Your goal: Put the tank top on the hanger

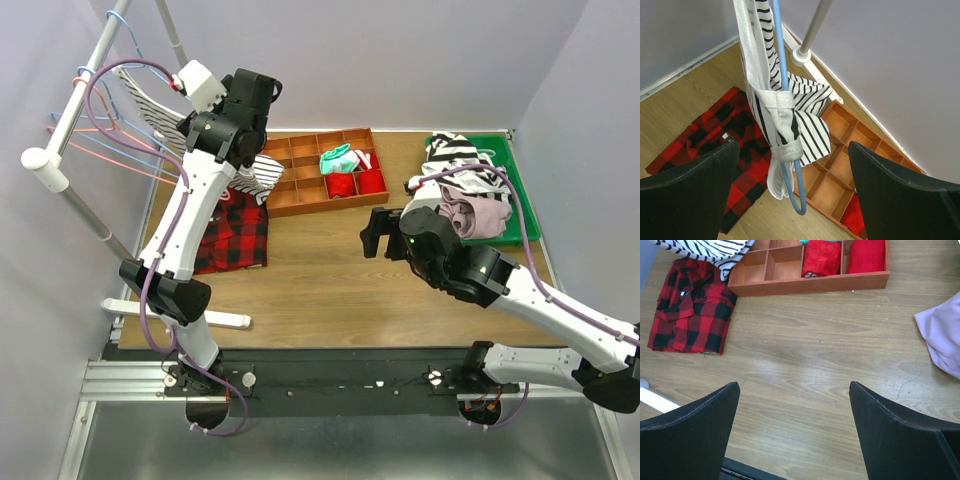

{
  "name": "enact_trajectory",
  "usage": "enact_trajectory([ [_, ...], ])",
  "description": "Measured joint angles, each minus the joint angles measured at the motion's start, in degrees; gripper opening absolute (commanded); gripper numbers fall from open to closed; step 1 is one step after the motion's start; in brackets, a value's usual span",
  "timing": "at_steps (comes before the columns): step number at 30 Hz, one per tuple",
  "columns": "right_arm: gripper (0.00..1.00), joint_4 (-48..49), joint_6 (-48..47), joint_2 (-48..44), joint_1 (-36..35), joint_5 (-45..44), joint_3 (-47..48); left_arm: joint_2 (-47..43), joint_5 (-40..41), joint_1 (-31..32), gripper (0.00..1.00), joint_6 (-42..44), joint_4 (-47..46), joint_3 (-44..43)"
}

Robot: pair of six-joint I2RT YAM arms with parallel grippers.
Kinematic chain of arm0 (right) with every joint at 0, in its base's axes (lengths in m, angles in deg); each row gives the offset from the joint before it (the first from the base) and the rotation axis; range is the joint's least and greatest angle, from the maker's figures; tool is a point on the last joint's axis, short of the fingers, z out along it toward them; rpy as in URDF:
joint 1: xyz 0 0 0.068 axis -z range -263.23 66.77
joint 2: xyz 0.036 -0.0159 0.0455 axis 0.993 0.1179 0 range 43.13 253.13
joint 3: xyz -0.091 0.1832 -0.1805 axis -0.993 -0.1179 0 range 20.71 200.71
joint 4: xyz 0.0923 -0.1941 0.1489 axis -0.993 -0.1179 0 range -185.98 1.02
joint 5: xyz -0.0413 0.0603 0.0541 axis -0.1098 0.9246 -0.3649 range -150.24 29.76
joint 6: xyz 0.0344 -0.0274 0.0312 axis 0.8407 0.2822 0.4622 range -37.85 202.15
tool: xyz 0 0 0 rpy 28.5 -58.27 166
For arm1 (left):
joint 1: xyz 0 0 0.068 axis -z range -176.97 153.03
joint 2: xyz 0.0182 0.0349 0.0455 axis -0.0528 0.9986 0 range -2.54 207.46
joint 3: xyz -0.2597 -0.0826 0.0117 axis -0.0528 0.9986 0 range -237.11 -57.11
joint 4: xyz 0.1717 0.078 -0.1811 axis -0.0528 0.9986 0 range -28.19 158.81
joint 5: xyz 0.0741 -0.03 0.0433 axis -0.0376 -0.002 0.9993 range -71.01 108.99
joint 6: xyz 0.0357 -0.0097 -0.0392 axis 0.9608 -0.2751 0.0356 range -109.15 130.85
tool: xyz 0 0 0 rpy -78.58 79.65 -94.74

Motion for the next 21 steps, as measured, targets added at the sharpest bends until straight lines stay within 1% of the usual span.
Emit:
enact_trajectory([
  [9, 0.98, -0.02, 0.00, -2.16, 0.00, 0.39, -0.98, -0.09, 2.71, 2.75, 0.99, -1.55, 2.64, 0.22],
  [21, 0.98, -0.04, 0.00, -5.07, 0.00, 0.26, -1.92, -1.09, 8.09, 9.25, 0.99, 1.60, 2.93, -1.18],
])
